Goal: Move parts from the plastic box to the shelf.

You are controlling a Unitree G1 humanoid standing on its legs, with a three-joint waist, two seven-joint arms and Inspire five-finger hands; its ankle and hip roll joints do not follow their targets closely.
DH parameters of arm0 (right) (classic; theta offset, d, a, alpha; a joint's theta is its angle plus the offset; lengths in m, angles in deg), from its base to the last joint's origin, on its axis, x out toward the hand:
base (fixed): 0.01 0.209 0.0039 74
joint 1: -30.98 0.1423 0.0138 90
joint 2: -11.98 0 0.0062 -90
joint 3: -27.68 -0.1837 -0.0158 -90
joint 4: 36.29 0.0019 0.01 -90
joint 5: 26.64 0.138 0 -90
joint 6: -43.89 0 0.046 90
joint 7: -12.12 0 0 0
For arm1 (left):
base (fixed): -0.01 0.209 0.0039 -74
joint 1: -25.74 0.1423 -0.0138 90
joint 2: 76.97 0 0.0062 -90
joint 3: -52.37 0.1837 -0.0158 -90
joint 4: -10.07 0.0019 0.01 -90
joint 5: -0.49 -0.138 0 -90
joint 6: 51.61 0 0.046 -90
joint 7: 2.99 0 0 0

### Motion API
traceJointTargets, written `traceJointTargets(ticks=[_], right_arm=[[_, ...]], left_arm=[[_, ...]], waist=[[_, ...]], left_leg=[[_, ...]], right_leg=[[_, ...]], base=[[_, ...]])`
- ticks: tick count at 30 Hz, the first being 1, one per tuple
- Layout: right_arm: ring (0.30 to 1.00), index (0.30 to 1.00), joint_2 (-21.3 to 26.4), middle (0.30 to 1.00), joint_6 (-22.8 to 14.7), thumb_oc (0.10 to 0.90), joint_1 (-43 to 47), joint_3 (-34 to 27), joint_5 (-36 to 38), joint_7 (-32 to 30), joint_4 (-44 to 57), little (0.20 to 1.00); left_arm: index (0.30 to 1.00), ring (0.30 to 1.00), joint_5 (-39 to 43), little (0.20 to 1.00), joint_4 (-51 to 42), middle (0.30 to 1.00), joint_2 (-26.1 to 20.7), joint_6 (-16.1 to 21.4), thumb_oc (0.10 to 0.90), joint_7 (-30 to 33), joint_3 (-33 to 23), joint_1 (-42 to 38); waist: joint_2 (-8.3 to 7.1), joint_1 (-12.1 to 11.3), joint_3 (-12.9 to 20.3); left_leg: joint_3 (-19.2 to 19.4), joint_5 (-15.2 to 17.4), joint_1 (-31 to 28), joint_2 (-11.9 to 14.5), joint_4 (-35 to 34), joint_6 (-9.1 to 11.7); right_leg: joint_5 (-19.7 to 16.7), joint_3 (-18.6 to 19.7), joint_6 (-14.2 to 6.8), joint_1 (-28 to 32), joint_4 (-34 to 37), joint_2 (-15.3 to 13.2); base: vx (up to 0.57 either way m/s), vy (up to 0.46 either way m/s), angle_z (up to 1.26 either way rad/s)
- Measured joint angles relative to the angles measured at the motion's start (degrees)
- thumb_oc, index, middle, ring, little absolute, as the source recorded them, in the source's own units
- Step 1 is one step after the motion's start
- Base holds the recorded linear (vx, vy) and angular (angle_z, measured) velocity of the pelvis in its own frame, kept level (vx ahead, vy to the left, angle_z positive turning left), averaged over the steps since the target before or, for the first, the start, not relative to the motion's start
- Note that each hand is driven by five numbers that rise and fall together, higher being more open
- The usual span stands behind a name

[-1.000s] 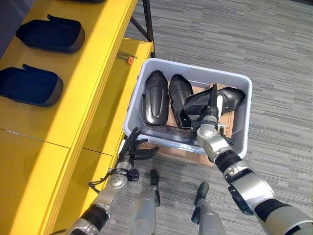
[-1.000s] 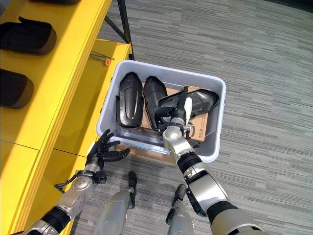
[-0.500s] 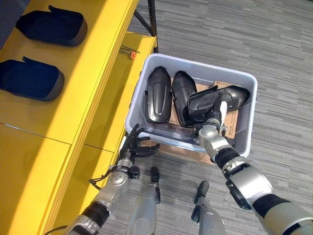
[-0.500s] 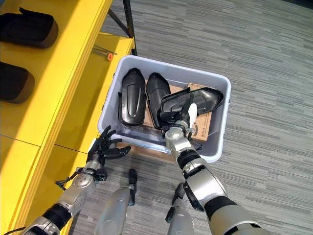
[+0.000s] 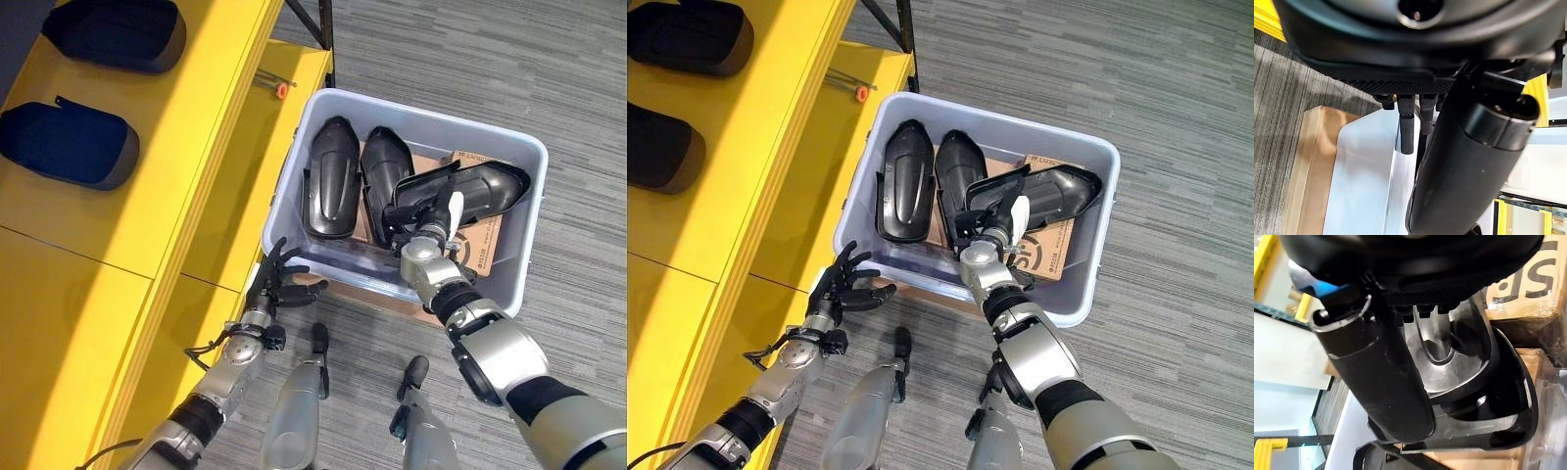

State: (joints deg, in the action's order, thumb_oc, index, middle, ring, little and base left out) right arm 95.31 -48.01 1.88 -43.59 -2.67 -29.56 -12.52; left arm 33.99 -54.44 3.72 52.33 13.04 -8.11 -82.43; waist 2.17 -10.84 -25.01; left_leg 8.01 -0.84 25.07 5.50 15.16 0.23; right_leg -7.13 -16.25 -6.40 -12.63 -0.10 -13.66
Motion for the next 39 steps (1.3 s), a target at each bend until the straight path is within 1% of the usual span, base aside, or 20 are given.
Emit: traceJointTargets(ticks=[2,4,7,9,11,17,20,25,27,29,30,31,32,33,34,36,37,38,39], right_arm=[[1.000,1.000,0.6,1.000,-0.1,0.900,0.1,0.0,0.0,-0.1,0.0,1.000],[1.000,1.000,0.6,1.000,-0.1,0.900,0.2,-0.1,0.0,-0.3,0.0,1.000],[1.000,1.000,0.6,1.000,-0.6,0.900,0.6,-0.1,0.0,-0.8,-0.2,1.000],[1.000,1.000,0.5,1.000,-1.3,0.900,1.5,0.0,0.0,-0.9,-2.0,1.000],[1.000,1.000,0.6,1.000,-1.7,0.900,2.9,0.0,0.0,-1.5,-3.3,1.000],[1.000,1.000,2.3,1.000,-2.6,0.900,5.9,0.6,-0.8,-2.8,-4.0,1.000],[1.000,1.000,2.4,1.000,-2.5,0.900,6.8,0.8,-1.0,-3.1,-4.5,1.000],[1.000,1.000,2.4,1.000,-2.6,0.900,7.3,1.3,-1.6,-3.1,-6.2,1.000],[1.000,1.000,2.5,1.000,-2.5,0.900,7.3,1.3,-2.6,-3.1,-6.2,1.000],[1.000,1.000,2.6,1.000,-2.4,0.900,7.3,1.5,-3.8,-3.2,-6.6,1.000],[0.580,0.580,2.8,0.580,-2.2,0.600,7.3,2.1,-3.9,-3.3,-6.7,0.580],[0.300,0.300,2.9,0.300,-1.8,0.400,7.3,2.5,-4.6,-3.4,-6.8,0.300],[0.300,0.300,3.0,0.300,-1.6,0.400,7.7,3.1,-5.6,-3.4,-8.1,0.300],[0.300,0.300,3.0,0.300,-1.5,0.400,7.9,3.4,-6.1,-3.5,-8.7,0.300],[0.300,0.300,3.0,0.300,-1.2,0.400,8.0,3.7,-6.3,-4.4,-8.9,0.300],[0.300,0.300,3.6,0.300,-0.3,0.400,8.1,4.4,-8.4,-4.9,-9.0,0.300],[0.300,0.300,3.6,0.300,-0.1,0.400,8.2,5.2,-9.3,-4.6,-8.9,0.300],[0.300,0.300,4.2,0.300,0.1,0.400,8.3,5.2,-9.8,-4.6,-8.9,0.300],[0.300,0.300,4.3,0.300,0.2,0.400,8.4,5.2,-10.0,-4.5,-8.9,0.300]], left_arm=[[1.000,1.000,0.0,1.000,0.0,1.000,1.0,0.3,0.900,0.4,0.0,-0.5],[1.000,1.000,0.0,1.000,0.1,1.000,1.9,0.6,0.900,1.4,0.0,-0.9],[1.000,1.000,0.0,1.000,0.5,1.000,2.0,1.0,0.900,1.5,0.4,-1.3],[1.000,1.000,0.0,1.000,0.5,1.000,2.0,1.2,0.900,1.6,0.7,-1.4],[1.000,1.000,0.0,1.000,0.3,1.000,2.0,1.7,0.900,1.8,0.7,-1.5],[1.000,1.000,0.0,1.000,-0.4,1.000,2.0,2.7,0.900,2.5,1.3,-3.9],[1.000,1.000,0.0,1.000,-0.8,1.000,2.0,2.9,0.900,2.6,1.2,-4.1],[1.000,1.000,0.1,1.000,-0.7,1.000,2.1,3.2,0.900,2.9,1.8,-4.7],[1.000,1.000,0.0,1.000,-0.7,1.000,2.1,3.5,0.900,3.3,1.8,-4.8],[1.000,1.000,0.0,1.000,-0.9,1.000,2.2,4.0,0.900,3.4,1.7,-5.0],[1.000,1.000,0.0,1.000,-0.9,1.000,2.1,4.0,0.900,3.5,1.7,-5.1],[1.000,1.000,0.1,1.000,-0.8,1.000,2.2,4.0,0.900,3.6,1.7,-5.3],[1.000,1.000,0.1,1.000,-0.8,1.000,2.2,4.0,0.900,3.6,1.7,-5.4],[1.000,1.000,0.1,1.000,-0.7,1.000,2.2,4.0,0.900,3.6,1.7,-5.4],[1.000,1.000,0.1,1.000,-0.8,1.000,2.2,3.9,0.900,3.6,1.7,-5.4],[1.000,1.000,0.1,1.000,-0.7,1.000,2.2,3.9,0.900,3.7,1.7,-5.5],[1.000,1.000,0.1,1.000,-0.7,1.000,2.2,3.9,0.900,3.7,1.6,-5.5],[1.000,1.000,0.1,1.000,-0.7,1.000,2.3,3.9,0.900,3.7,1.7,-5.5],[1.000,1.000,0.1,1.000,-0.6,1.000,2.5,3.9,0.900,3.8,1.5,-5.4]], waist=[[0.61,-0.3,-0.3],[0.86,-0.3,-0.5],[1.27,-0.3,-0.7],[1.44,-0.3,-0.8],[1.49,-0.2,-0.8],[2.74,-0.2,-2.3],[2.73,-0.1,-2.3],[2.76,-0.1,-2.5],[2.76,0.2,-2.5],[2.76,0.4,-2.5],[2.76,0.5,-2.5],[2.76,0.6,-2.5],[2.76,0.6,-2.5],[2.76,0.6,-2.5],[2.75,0.6,-2.5],[2.75,0.8,-2.5],[2.76,1.0,-2.5],[2.76,1.0,-2.5],[2.76,1.1,-2.5]], left_leg=[[0.0,-0.1,0.5,-0.2,0.0,-0.1],[0.0,-0.1,0.8,-0.4,0.0,-0.2],[0.0,-0.1,1.0,-0.6,0.0,-0.2],[0.0,-0.1,1.3,-0.7,0.0,-0.2],[0.0,-0.2,2.3,-0.7,0.2,-0.3],[-0.1,-0.2,5.0,-0.9,1.9,-0.7],[-0.1,-0.2,6.0,-0.9,2.3,-0.9],[-0.2,-0.2,6.2,-1.2,2.5,-1.0],[-0.4,0.0,6.9,-1.3,2.6,-0.9],[-0.4,-0.2,7.4,-1.6,2.6,-1.2],[-0.4,-0.2,7.6,-1.7,2.6,-1.3],[-0.4,-0.4,7.7,-1.8,2.7,-1.4],[-0.4,-0.2,7.8,-1.9,2.8,-1.2],[-0.4,-0.5,7.8,-1.9,2.8,-1.7],[-0.4,-0.2,7.8,-1.9,2.8,-1.2],[-0.4,-0.5,7.8,-1.9,2.9,-1.7],[-0.3,-0.2,7.8,-1.9,2.9,-1.3],[-0.3,-0.5,7.8,-1.9,2.8,-1.7],[-0.3,-0.1,7.7,-1.9,2.8,-1.2]], right_leg=[[0.0,0.0,0.0,-0.4,0.0,-0.2],[-0.1,0.0,-0.1,-0.7,0.0,-0.3],[-0.1,0.0,-0.1,-1.0,-0.1,-0.5],[-0.1,-0.1,-0.1,-1.2,-0.1,-0.6],[0.1,0.0,-0.3,-2.3,-0.6,-0.7],[1.0,0.4,-0.5,-5.8,-4.1,-1.5],[1.0,0.5,-0.5,-6.9,-4.8,-1.8],[1.0,0.5,-0.5,-7.1,-5.2,-2.0],[1.0,0.4,-0.5,-7.5,-5.3,-2.2],[1.0,0.4,-0.5,-8.2,-5.6,-2.4],[1.0,0.4,-0.5,-8.3,-5.7,-2.5],[1.0,0.4,-0.5,-8.4,-5.8,-2.6],[1.1,0.4,-0.6,-8.5,-5.9,-2.7],[1.1,0.5,-0.6,-8.7,-6.1,-2.7],[1.2,0.4,-0.6,-8.7,-6.2,-2.8],[1.2,0.5,-0.7,-8.8,-6.4,-2.8],[1.2,0.5,-0.7,-8.9,-6.5,-2.8],[1.2,0.7,-0.7,-9.0,-6.6,-2.8],[1.2,0.7,-0.7,-9.0,-6.7,-2.8]], base=[[0.00,0.000,0.00],[0.00,0.000,0.00],[0.00,0.000,0.00],[0.00,0.016,0.01],[0.00,0.000,0.00],[-0.01,0.011,0.00],[0.00,0.000,0.00],[0.00,0.004,0.01],[0.01,0.019,0.06],[0.04,0.001,0.04],[0.00,0.008,0.04],[0.00,0.012,0.04],[0.00,0.000,0.00],[0.07,-0.003,0.01],[0.00,0.000,0.00],[0.00,0.000,0.00],[0.07,-0.006,-0.02],[0.00,0.000,0.00],[-0.07,0.022,0.00]])
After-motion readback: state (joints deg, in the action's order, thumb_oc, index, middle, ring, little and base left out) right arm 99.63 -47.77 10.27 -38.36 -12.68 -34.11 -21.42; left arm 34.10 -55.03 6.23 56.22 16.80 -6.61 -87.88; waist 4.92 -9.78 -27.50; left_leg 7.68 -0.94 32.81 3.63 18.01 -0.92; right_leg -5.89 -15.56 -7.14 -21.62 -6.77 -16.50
